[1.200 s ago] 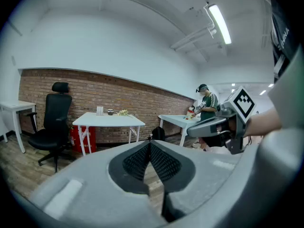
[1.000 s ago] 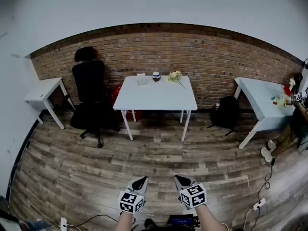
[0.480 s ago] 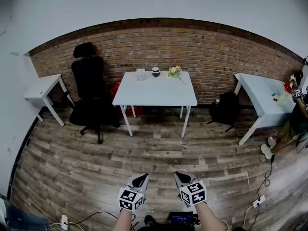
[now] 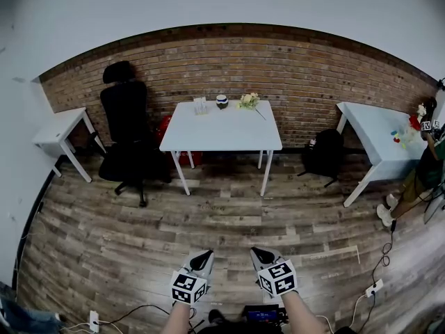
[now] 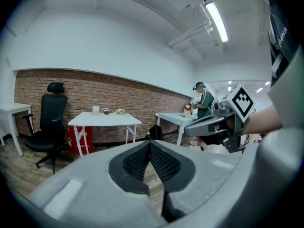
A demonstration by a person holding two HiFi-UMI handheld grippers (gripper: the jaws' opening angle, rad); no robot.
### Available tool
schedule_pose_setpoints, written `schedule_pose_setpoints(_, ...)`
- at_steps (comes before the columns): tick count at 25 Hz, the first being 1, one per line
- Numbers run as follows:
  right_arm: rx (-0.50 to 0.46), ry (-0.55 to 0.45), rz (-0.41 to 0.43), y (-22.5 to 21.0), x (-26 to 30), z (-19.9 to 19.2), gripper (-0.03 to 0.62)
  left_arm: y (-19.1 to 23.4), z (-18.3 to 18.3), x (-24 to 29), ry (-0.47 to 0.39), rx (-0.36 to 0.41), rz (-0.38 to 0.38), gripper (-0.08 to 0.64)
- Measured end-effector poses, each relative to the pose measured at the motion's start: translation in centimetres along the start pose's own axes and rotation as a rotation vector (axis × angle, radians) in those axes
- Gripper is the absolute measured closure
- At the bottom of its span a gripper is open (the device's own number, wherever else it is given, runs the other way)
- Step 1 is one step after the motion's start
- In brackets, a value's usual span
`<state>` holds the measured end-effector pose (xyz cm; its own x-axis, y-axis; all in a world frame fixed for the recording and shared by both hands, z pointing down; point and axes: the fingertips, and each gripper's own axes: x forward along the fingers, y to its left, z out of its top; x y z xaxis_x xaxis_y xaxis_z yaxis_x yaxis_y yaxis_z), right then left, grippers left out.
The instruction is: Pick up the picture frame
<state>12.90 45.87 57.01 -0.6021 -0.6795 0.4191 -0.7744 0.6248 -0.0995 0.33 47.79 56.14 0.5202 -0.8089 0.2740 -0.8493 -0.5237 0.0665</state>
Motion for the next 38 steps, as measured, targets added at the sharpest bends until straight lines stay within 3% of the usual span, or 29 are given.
schedule_pose_setpoints(24, 0.036, 0.003, 0.040, -5.0, -2.2, -2.0, 0.583, -4.0, -0.6, 2.8, 0.030, -0.005, 0.053, 0.548)
schedule_pose_setpoints(31, 0.044, 0.022, 0.021, -6.2, 0.5, -1.7, 0.583, -1.8, -1.4, 5.2, 0.038, -0.025, 0.030, 0.548)
schedule_pose_setpoints(38, 0.046, 0.048, -0.004, -7.8, 6.0, 0.2, 0.583, 3.3, -1.0, 9.1, 0.045, -0.039, -0.003, 0.548)
